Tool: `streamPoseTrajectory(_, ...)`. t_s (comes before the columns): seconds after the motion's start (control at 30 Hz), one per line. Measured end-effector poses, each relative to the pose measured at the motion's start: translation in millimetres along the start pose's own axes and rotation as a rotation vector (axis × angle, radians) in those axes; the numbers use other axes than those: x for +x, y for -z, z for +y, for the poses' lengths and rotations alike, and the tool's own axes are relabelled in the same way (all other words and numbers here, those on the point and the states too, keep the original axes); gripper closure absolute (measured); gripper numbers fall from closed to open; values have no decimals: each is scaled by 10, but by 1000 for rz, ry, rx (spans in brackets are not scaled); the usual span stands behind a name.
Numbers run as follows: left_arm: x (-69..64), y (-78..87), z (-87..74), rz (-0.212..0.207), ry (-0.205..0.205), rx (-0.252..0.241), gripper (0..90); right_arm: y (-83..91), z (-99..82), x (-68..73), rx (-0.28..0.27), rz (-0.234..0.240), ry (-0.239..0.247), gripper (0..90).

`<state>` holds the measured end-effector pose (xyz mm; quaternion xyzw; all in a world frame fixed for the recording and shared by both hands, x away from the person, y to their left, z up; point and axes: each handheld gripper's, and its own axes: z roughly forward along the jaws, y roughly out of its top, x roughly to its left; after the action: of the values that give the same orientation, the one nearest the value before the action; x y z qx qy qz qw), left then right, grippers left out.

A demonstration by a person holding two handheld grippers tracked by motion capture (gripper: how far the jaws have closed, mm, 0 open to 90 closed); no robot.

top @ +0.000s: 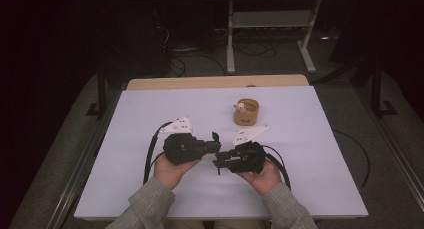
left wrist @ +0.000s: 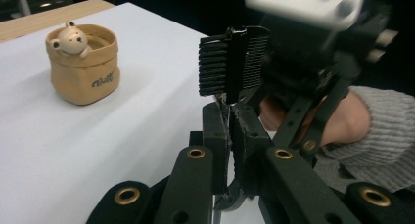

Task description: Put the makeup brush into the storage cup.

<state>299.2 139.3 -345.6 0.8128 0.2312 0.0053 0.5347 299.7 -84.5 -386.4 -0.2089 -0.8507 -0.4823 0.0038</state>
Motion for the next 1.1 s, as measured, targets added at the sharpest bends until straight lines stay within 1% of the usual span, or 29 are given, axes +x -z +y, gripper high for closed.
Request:
streamPoseTrajectory(0.2, 5, -8, 1, 1, -3, 10, 853, 74, 67, 44, -36, -7, 20, 746)
streamPoseTrajectory(0.27, -6, -9, 5, -1, -1, 11, 853, 82, 87, 53, -42, -6, 20, 787)
streamPoseTrajectory(0.3, -8, -13, 8, -5, -6, 8, 853, 84, 94, 53, -41, -6, 24, 815)
streamPoseTrajectory(0.33, -18, -15, 9, -4, -4, 8, 852, 83, 100, 56, -37, -7, 21, 828)
streamPoseTrajectory(0.37, -17, -9, 11, -6, -13, 16, 850, 81, 104, 51, -37, -10, 19, 835)
streamPoseTrajectory(0.4, -5, -10, 9, -15, -12, 19, 841, 82, 104, 41, -34, -1, 16, 840)
streamPoseTrajectory(0.43, 5, -14, 6, -24, 5, 26, 827, 81, 100, 35, -32, 8, 12, 842)
streamPoseTrajectory(0.47, 12, -11, 0, -9, 8, 36, 763, 77, 97, 34, -27, 2, 15, 843)
streamPoseTrajectory(0.5, 13, -4, -8, -5, 5, 39, 727, 75, 94, 31, -18, 0, 15, 843)
streamPoseTrajectory(0.57, 13, 13, -24, -1, 9, 40, 692, 67, 89, 18, -5, 1, 18, 844)
streamPoseTrajectory(0.6, 17, 24, -30, 5, -2, 46, 677, 70, 87, 14, 5, -1, 13, 845)
streamPoseTrajectory(0.63, 14, 30, -35, 4, 4, 52, 653, 68, 83, -2, 3, -5, 19, 845)
streamPoseTrajectory(0.67, 15, 36, -42, -2, 6, 56, 636, 74, 80, -7, 7, -4, 7, 845)
streamPoseTrajectory(0.7, 13, 51, -48, 5, -4, 68, 630, 77, 75, -21, 5, -7, 7, 845)
streamPoseTrajectory(0.73, -3, 57, -58, 14, -2, 67, 625, 84, 69, -30, 10, -8, 0, 845)
streamPoseTrajectory(0.77, -8, 70, -65, 20, -12, 76, 621, 88, 59, -48, 10, -12, 3, 844)
streamPoseTrajectory(0.87, -27, 106, -94, 41, -37, 100, 613, 111, 33, -88, 15, -12, -16, 845)
streamPoseTrajectory(0.9, -36, 111, -110, 43, -31, 101, 611, 119, 25, -102, 15, -15, -20, 845)
streamPoseTrajectory(0.97, -50, 133, -135, 56, -42, 118, 608, 135, 16, -125, 13, -17, -27, 845)
streamPoseTrajectory(1.0, -66, 140, -149, 67, -53, 126, 603, 145, 14, -137, 10, -21, -25, 845)
streamPoseTrajectory(1.07, -87, 160, -176, 76, -66, 137, 602, 168, 15, -156, 7, -14, -40, 845)
streamPoseTrajectory(1.1, -92, 174, -189, 82, -74, 138, 602, 176, 14, -169, 5, -17, -37, 845)
